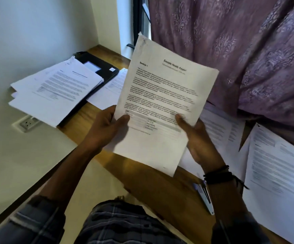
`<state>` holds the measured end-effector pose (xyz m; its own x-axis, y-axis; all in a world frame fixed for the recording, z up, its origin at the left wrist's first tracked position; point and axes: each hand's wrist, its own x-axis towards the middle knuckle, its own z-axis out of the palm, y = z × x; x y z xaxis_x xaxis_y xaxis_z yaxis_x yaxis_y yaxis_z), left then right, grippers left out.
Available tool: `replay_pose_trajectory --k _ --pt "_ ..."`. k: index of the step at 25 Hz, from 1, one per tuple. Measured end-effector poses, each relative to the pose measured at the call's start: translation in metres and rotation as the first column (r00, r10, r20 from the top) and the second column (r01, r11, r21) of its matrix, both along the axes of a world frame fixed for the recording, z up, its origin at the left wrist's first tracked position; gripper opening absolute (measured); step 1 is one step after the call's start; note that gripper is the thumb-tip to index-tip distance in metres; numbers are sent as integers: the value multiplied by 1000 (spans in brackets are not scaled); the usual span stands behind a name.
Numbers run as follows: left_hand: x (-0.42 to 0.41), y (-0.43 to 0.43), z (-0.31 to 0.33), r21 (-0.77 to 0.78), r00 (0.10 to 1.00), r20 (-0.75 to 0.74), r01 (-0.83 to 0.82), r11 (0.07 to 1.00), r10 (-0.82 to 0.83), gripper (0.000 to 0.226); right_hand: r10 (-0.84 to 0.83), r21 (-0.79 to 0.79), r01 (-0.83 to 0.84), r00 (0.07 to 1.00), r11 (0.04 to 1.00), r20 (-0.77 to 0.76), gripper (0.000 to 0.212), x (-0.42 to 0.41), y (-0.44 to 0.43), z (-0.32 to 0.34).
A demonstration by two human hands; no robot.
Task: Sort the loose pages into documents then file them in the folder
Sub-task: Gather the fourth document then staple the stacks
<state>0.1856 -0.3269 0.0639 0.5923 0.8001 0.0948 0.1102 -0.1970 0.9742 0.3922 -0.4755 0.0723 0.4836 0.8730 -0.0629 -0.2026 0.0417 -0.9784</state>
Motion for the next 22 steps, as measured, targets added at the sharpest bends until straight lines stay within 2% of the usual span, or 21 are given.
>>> replay_pose_trajectory --k 4,8,12,15,18,21,22 --pt "-24 0 -5 -18 997 18 -69 997 69 21 146 -56 -143 988 988 49 47 -15 4 -18" --pt "-55 25 -14 -31 982 -98 -168 985 164 14 280 -198 -264 958 944 56 48 -37 29 -32" --pt "-86 73 -19 -39 947 -186 -272 961 261 8 241 -295 -228 971 928 7 35 -60 76 -40" --pt "-110 130 -24 19 894 -297 -345 938 335 6 227 -366 -210 974 907 4 28 -85 127 -48" --pt "-139 187 -29 59 846 -392 -370 927 362 16 217 -380 -200 976 903 2 26 -120 183 -55" --pt "-165 240 -33 81 822 -425 -382 921 378 47 259 -390 -236 966 890 7 32 -150 237 -65" --pt "-172 257 -36 81 815 -434 -389 918 384 47 266 -403 -237 964 884 17 35 -160 256 -70"
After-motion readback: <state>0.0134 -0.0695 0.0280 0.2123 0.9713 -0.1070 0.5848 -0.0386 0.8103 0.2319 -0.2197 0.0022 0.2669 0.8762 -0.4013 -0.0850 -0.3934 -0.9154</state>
